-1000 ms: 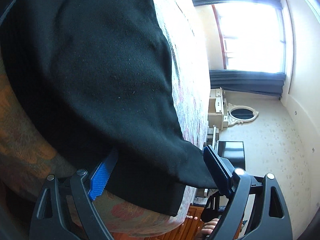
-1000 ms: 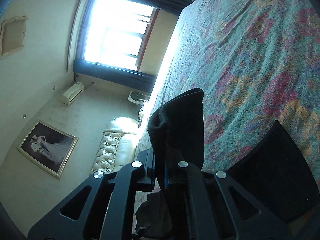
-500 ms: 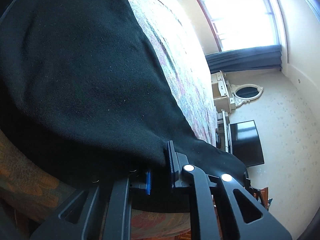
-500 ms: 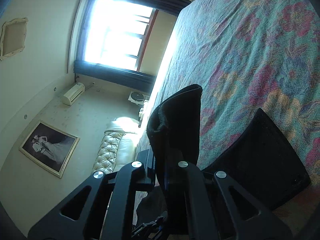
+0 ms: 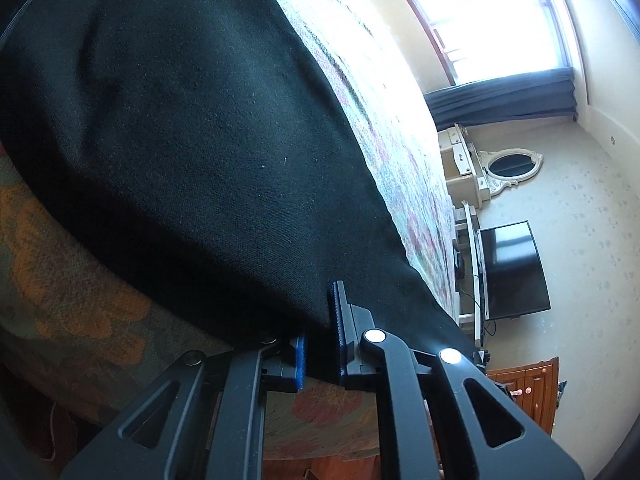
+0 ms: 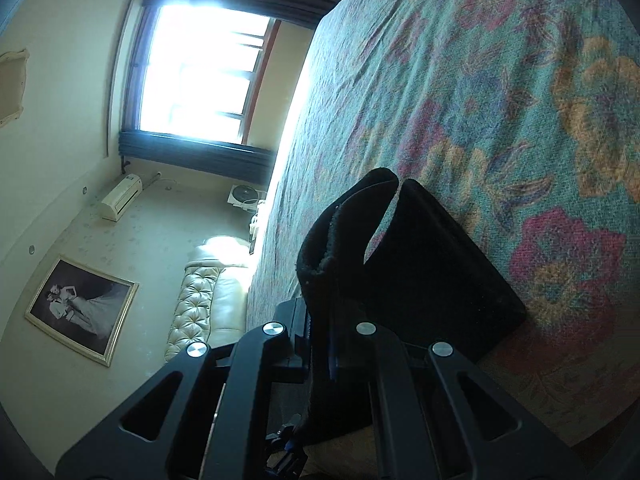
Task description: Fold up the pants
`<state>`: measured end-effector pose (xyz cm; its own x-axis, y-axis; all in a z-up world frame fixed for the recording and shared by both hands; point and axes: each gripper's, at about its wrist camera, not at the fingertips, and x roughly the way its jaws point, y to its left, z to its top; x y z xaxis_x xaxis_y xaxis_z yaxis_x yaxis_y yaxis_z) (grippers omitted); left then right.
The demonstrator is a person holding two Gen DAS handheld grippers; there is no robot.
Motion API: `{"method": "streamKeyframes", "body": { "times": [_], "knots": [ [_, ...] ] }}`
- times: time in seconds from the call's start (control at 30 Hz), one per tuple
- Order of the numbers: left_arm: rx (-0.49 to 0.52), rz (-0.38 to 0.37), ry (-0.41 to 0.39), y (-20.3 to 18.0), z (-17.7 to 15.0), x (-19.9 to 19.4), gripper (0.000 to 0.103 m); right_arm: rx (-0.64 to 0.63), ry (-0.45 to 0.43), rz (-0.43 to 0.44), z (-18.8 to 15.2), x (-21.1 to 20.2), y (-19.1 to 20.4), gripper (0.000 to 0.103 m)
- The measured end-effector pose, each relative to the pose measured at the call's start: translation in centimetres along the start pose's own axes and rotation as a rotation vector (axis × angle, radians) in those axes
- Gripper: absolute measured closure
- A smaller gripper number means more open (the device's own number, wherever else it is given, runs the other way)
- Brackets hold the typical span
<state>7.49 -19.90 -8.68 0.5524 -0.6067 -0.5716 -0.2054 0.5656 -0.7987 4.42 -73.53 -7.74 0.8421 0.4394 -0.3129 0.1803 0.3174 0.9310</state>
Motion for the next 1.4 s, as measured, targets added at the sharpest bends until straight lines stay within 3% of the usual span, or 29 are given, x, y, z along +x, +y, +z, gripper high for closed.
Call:
{"method": "streamKeyframes", "body": {
  "times": [0.5,0.57,0.67,0.73,0.8,0.83,0.87,0.93,1.17,1.23,1.37,1.4],
  "knots": [
    [-0.004,0.029,0.021,-0.6,-0.4,0.4,0.090,0.093,0.007,-0.087,-2.2,-0.7,-5.3,0.098],
    [-0.010,0.033,0.043,-1.0,-0.7,0.4,0.083,0.088,0.008,-0.097,-2.2,-0.9,-5.5,0.097],
    [0.019,0.012,0.067,-2.1,-1.4,-0.3,0.061,0.101,-0.002,-0.101,-2.1,-1.7,-5.9,0.095],
    [0.053,-0.016,0.091,-3.1,-1.6,-0.8,0.040,0.104,0.001,-0.096,-2.0,-2.3,-6.0,0.092],
    [0.086,-0.027,0.090,-3.7,-1.2,-1.3,0.036,0.072,-0.010,-0.115,-1.7,-3.2,-5.4,0.089],
    [0.107,-0.026,0.077,-3.9,-0.7,-1.5,0.033,0.054,-0.032,-0.126,-1.3,-3.9,-4.9,0.082],
    [0.133,-0.022,0.059,-4.1,-0.2,-1.7,0.032,0.038,-0.064,-0.140,-0.9,-4.7,-4.5,0.063],
    [0.180,0.007,0.022,-4.1,1.1,-1.9,0.031,-0.006,-0.091,-0.150,0.4,-5.8,-3.6,0.038],
    [0.325,0.110,0.011,-3.3,3.4,-0.4,0.031,-0.167,0.068,-0.213,3.4,-2.2,-2.2,0.032],
    [0.349,0.093,0.057,-3.0,2.8,0.4,0.027,-0.172,0.092,-0.208,3.8,-0.9,-2.4,0.031],
    [0.474,0.040,0.111,-3.9,0.6,0.9,0.025,-0.199,0.151,-0.196,3.5,1.3,-1.9,0.014],
    [0.486,0.026,0.120,-4.1,0.2,1.0,0.025,-0.202,0.169,-0.184,3.4,1.6,-1.6,0.013]
  ]
}}
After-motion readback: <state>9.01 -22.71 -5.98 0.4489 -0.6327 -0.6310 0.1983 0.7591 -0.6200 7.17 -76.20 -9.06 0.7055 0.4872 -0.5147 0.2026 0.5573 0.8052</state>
